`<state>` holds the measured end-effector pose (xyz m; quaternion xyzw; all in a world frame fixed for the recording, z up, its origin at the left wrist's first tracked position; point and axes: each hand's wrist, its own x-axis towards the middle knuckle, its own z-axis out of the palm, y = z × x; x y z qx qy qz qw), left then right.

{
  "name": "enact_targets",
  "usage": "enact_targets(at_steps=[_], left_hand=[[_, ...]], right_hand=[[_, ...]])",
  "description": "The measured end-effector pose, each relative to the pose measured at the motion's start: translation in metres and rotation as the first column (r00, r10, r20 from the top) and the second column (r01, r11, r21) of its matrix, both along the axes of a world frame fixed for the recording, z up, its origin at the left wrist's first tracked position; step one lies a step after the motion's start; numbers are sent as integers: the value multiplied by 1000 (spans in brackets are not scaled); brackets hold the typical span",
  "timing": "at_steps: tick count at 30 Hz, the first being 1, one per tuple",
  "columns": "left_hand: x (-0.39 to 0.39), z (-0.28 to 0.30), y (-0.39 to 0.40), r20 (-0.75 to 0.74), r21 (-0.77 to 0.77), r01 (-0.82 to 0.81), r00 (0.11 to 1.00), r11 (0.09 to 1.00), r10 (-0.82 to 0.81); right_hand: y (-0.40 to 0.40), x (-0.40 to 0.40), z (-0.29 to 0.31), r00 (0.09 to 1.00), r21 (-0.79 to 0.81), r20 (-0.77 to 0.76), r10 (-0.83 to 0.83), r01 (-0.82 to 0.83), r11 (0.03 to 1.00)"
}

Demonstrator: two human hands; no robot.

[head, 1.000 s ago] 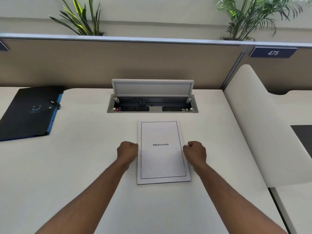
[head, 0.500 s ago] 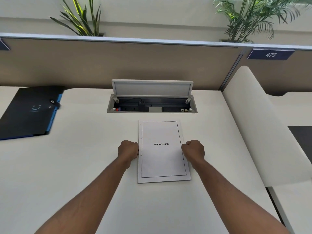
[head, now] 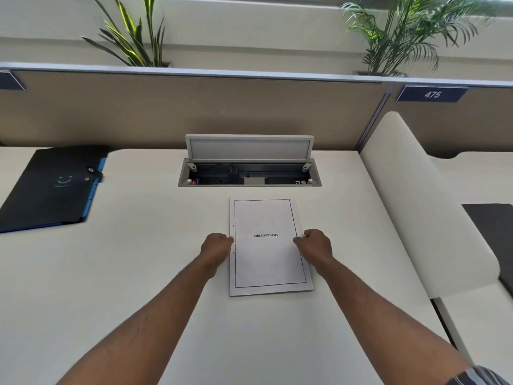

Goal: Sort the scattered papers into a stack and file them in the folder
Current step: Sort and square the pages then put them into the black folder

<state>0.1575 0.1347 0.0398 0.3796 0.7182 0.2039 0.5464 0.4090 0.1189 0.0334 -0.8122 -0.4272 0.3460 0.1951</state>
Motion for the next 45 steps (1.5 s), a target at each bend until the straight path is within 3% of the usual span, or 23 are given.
enact_targets(at_steps=[7, 14, 27, 38, 45], left_hand=[[-2, 3, -14, 44, -22, 107, 993, 994, -106], [-56, 2, -38, -20, 47, 48, 999, 998, -47], [-257, 9, -53, -88, 131, -71, 993, 989, 83], [-433, 13, 0, -218, 176, -111, 965, 978, 148], [-501, -2, 44, -252, 227, -207, 931, 952, 263]], right_hand=[[-10, -11, 0, 997, -61, 44, 60, -58, 997], [-30, -43, 0, 988, 56, 151, -13, 5, 998], [-21, -217, -4, 997, 135, -81, 18, -7, 991], [32, -387, -6, 945, 50, -306, 117, -107, 993], [70, -472, -9, 927, 39, -326, 185, -182, 982]])
